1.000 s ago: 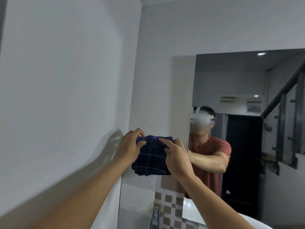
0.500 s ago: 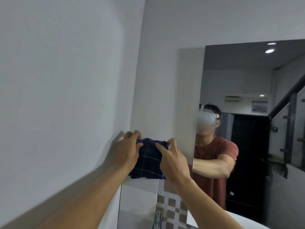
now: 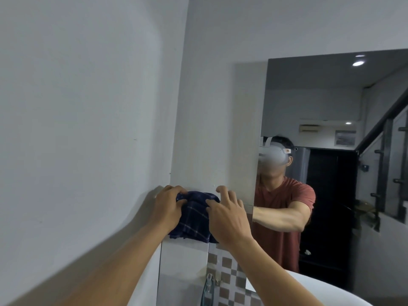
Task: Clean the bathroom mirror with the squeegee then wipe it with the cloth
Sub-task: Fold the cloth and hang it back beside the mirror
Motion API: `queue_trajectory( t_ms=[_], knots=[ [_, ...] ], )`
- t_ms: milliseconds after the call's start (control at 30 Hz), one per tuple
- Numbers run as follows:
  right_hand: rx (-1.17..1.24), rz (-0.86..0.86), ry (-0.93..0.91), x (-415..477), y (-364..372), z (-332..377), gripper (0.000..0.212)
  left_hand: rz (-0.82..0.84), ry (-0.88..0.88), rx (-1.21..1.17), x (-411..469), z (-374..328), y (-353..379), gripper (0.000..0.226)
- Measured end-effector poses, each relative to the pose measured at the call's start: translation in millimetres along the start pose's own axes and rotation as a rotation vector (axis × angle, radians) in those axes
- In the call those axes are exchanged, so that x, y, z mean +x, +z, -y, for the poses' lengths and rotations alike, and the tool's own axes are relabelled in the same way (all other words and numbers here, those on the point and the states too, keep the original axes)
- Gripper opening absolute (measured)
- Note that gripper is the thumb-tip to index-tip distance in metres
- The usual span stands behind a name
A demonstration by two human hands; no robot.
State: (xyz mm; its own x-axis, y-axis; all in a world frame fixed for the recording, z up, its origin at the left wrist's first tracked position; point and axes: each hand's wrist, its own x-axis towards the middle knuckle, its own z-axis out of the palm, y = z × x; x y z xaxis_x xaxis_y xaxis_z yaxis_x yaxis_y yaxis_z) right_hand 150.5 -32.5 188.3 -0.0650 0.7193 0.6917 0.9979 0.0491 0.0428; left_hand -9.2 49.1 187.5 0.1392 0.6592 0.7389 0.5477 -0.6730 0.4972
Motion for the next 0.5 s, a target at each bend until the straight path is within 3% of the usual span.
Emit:
queue_trajectory(
  t_ms=[367, 500],
  knots=[
    [-0.05, 0.101, -0.129, 11, 2, 5, 0.03, 0.096, -0.12, 0.143, 7, -8, -2, 0.027],
    [0.001, 0.032, -0.135, 10, 3, 4, 0.031, 0.166, -0.138, 0.181, 4, -6, -4, 0.026]
  ],
)
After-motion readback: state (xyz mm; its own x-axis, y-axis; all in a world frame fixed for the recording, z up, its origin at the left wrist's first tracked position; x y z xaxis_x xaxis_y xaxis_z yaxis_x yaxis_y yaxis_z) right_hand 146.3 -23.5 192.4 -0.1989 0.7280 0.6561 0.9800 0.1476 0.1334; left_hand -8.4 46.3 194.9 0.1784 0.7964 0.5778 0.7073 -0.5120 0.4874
